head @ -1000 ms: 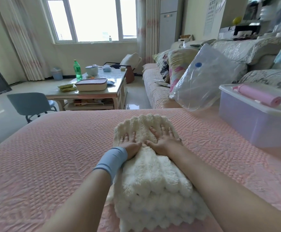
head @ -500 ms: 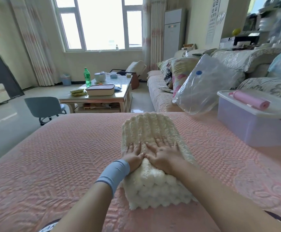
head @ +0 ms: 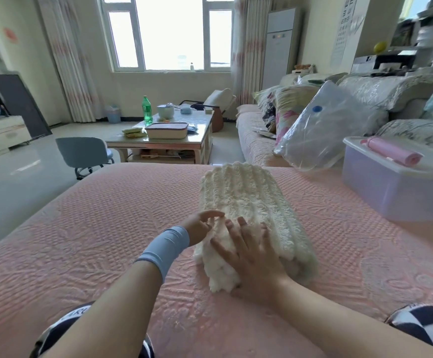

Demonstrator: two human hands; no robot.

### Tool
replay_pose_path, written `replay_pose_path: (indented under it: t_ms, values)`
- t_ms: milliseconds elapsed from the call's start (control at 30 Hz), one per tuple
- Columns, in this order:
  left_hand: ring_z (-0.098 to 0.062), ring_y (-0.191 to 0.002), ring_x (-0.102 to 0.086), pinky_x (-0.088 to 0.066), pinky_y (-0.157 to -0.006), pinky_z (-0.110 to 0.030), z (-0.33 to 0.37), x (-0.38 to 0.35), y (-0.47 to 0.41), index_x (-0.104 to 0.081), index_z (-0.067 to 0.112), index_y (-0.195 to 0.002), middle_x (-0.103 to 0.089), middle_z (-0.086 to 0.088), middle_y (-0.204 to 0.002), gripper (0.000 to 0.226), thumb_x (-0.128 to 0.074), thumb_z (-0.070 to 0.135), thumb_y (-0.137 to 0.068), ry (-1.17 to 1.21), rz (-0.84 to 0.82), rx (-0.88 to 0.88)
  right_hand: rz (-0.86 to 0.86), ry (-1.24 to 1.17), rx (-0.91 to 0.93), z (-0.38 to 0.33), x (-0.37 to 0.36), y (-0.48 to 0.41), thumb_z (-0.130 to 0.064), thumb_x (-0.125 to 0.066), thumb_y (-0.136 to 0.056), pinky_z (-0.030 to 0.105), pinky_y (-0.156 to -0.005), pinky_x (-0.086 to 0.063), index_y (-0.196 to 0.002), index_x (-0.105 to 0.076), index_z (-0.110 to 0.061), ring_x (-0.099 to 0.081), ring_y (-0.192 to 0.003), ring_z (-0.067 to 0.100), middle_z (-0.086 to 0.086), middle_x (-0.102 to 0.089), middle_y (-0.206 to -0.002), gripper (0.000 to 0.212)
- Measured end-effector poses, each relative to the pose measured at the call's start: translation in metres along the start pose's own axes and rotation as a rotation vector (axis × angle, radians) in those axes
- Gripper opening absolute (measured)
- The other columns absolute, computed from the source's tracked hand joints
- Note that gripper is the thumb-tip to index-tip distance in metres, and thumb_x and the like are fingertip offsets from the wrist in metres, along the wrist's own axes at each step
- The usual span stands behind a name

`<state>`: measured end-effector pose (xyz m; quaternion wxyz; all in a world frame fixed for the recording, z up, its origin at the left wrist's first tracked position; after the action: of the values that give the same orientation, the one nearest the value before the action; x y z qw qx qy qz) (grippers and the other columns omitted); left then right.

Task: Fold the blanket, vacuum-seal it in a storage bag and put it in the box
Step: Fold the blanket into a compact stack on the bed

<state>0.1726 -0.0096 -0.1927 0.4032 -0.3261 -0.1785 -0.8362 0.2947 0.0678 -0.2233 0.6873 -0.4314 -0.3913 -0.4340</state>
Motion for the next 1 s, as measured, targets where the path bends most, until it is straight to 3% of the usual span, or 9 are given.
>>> replay_pose_path:
  t_ms: [133,233,333,467,633,767,867,933,1000]
  values:
    - [-0.009,-0.102,-0.050,-0.042,-0.084,-0.014,-0.002,0.002,-0.002,-0.054,0.014,-0.134,-0.053,-0.011,-0.140,0.041,-0.041,0.001,-0.098,0.086,0.063,0.034,0.184,0.086,-0.008,0.007,0.002,-0.004,-0.065,-0.037,-0.092,0.074,-0.095,-0.039,-0.153,-0.038,-0.026,-0.043,-0.133,0.055,0.028,-0.041,-0.151,0.073]
    - [-0.019,-0.087,-0.057,-0.048,-0.072,-0.021,-0.013,0.004,-0.007,-0.053,0.012,-0.135,-0.053,-0.017,-0.138,0.036,-0.042,0.011,-0.101,0.242,0.150,0.189,0.268,0.048,-0.120,0.033,0.008,-0.016,-0.054,-0.050,-0.090,0.065,-0.083,-0.053,-0.142,-0.047,-0.017,-0.062,-0.109,0.052,0.030,-0.057,-0.133,0.064]
    - [-0.034,-0.120,-0.052,-0.041,-0.103,-0.039,-0.032,0.016,-0.007,-0.048,0.002,-0.136,-0.049,-0.021,-0.140,0.047,-0.048,0.031,-0.099,0.377,0.314,0.424,0.318,-0.055,-0.273,0.061,0.020,-0.023,-0.051,-0.057,-0.085,0.054,-0.076,-0.056,-0.137,-0.042,-0.014,-0.065,-0.100,0.044,0.026,-0.057,-0.130,0.066]
    - [-0.041,-0.124,-0.048,-0.043,-0.100,-0.053,-0.028,-0.023,0.013,-0.034,0.007,-0.146,-0.040,-0.021,-0.145,0.083,-0.049,0.065,-0.088,0.803,0.091,0.746,0.415,-0.219,-0.491,0.100,0.041,-0.026,-0.071,-0.062,-0.067,0.042,-0.057,-0.057,-0.130,-0.051,-0.010,-0.067,-0.085,0.036,0.013,-0.059,-0.116,0.088]
    - [-0.032,-0.116,-0.060,-0.048,-0.095,-0.047,0.036,-0.040,-0.022,-0.054,0.012,-0.134,-0.064,-0.015,-0.124,0.085,-0.059,0.069,-0.071,1.337,-0.095,0.325,0.442,-0.216,-0.511,0.109,0.037,-0.020,-0.073,-0.069,-0.061,0.042,-0.062,-0.059,-0.135,-0.047,-0.010,-0.067,-0.097,0.033,0.015,-0.057,-0.126,0.099]
    - [-0.032,-0.117,-0.060,-0.045,-0.103,-0.049,0.034,-0.037,-0.033,-0.042,0.022,-0.143,-0.058,-0.015,-0.132,0.115,-0.087,0.064,-0.046,1.055,-0.039,0.322,0.449,-0.425,-0.350,0.093,0.038,-0.016,-0.052,-0.066,-0.070,0.030,-0.066,-0.055,-0.137,-0.043,-0.029,-0.069,-0.094,0.016,-0.004,-0.065,-0.122,0.075]
    - [-0.031,-0.108,-0.064,-0.052,-0.094,-0.049,0.036,-0.029,-0.037,-0.039,0.024,-0.141,-0.060,-0.013,-0.127,0.110,-0.092,0.050,-0.049,0.895,-0.014,0.272,0.422,-0.978,-0.613,0.140,0.037,-0.010,-0.047,-0.044,-0.075,0.021,-0.071,-0.047,-0.118,-0.056,-0.047,-0.063,-0.085,-0.006,-0.027,-0.069,-0.093,0.045]
    - [-0.027,-0.107,-0.062,-0.054,-0.091,-0.046,0.048,-0.019,-0.041,-0.039,0.027,-0.142,-0.057,-0.007,-0.127,0.101,-0.090,0.038,-0.056,0.739,0.059,0.203,0.362,-1.166,-0.895,0.169,0.024,-0.004,-0.039,-0.045,-0.083,0.034,-0.094,-0.048,-0.113,-0.063,-0.045,-0.062,-0.107,0.007,-0.018,-0.066,-0.119,0.035]
    - [-0.024,-0.112,-0.057,-0.050,-0.098,-0.042,0.064,-0.012,-0.046,-0.040,0.028,-0.144,-0.054,-0.004,-0.131,0.094,-0.086,0.028,-0.062,0.594,0.153,0.121,0.298,-1.148,-0.943,0.171,0.024,-0.010,-0.020,-0.046,-0.091,0.041,-0.113,-0.037,-0.138,-0.054,-0.038,-0.050,-0.129,0.022,0.000,-0.048,-0.147,0.051]
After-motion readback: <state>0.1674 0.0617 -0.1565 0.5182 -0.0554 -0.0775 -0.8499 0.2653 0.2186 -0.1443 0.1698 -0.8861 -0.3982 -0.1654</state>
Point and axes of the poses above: each hand's wrist, its own y-axis away from the middle knuckle, its own x-axis out of the back of the hand, z = x × y, the point moved 8 cm from there along -y, towards the middle knuckle
